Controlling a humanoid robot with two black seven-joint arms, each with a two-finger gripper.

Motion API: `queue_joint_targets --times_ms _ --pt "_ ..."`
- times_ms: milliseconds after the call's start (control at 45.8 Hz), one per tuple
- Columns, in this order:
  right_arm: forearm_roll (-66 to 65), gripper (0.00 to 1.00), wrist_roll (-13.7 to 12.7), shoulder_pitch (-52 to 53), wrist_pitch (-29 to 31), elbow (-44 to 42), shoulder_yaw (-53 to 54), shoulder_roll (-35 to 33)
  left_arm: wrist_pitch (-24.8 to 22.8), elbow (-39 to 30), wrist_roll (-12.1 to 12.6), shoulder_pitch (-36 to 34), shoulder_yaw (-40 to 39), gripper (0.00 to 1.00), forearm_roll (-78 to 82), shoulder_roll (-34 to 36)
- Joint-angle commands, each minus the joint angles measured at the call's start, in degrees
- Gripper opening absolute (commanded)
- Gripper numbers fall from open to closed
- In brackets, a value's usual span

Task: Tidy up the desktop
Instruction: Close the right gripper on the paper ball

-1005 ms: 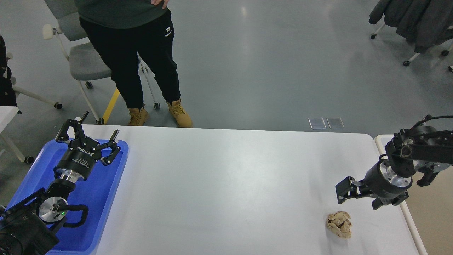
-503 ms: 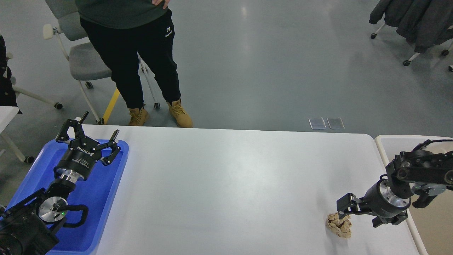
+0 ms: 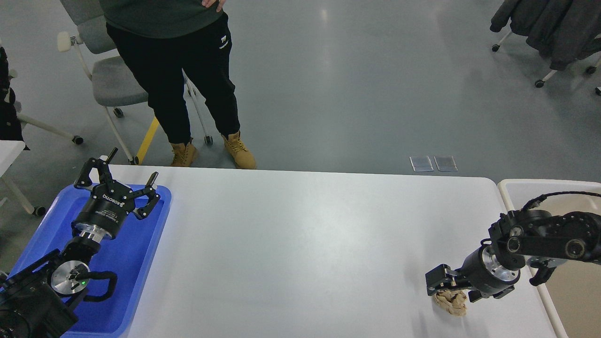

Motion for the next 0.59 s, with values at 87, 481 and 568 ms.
queue_joint_targets --times_ms 87,481,568 --pt "-1.81 1.00 1.58 -1.84 -0.59 -3.91 -0.19 2.08 0.00 0.00 0.00 0.00 -0.06 0.99 0.00 -0.05" --pt "-3.66 0.99 1.66 -7.37 -2.69 -10.06 0.16 5.33 0.00 0.00 0.00 0.00 0.02 0.99 0.00 -0.05" --pt "-5.41 0.97 1.75 -8.16 -3.48 -10.77 0.16 5.59 0.00 0.00 0.00 0.00 -0.06 0.99 0.00 -0.05"
